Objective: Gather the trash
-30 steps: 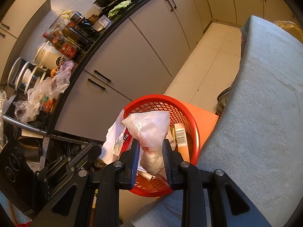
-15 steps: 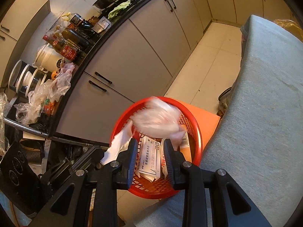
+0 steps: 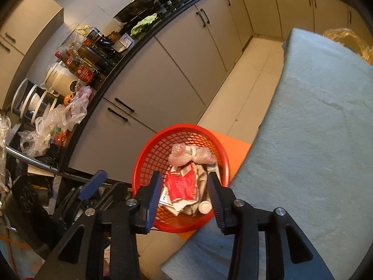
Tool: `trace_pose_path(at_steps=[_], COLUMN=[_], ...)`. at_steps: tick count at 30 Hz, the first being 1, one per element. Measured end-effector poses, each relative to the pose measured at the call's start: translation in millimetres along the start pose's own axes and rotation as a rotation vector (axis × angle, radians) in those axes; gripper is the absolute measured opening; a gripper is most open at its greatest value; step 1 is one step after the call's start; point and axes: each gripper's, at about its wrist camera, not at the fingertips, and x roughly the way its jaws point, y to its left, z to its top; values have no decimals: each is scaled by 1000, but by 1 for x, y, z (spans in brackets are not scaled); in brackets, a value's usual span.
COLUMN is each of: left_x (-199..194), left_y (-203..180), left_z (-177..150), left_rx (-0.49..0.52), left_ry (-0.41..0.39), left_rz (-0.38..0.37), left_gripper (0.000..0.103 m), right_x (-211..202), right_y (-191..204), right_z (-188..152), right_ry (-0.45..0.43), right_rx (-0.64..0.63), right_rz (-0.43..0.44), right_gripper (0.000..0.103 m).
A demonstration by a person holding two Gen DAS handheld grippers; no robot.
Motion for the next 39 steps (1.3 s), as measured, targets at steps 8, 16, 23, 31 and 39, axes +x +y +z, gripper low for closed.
trace_pose_path(at_steps=[8,16,23,31,39], left_x=[-17,-46,-85,-150,-192], left_y=[-4,-19,-54,-93,-115], left_z=[-7,-24,-37,-62,-65], left_rx=[-44,-86,-122,-177,-68], left_ry=[-17,-24,-45,-59,-105], left_rz=[101,206,305,481,533], left_gripper=[84,84,84,96,98], right_x=[-38,-77,-122,-159,-176], right_y=[1,1,-14,-30,-20], right_z=[-22,-61,-92,-123,-147], right_ry=[-70,-104,-154,-165,-156], right_rx=[-86,-238,-354,-447,-482], right_rz=[-89,-105,-127,-84,-98], right_gripper=[54,67,73,76,76])
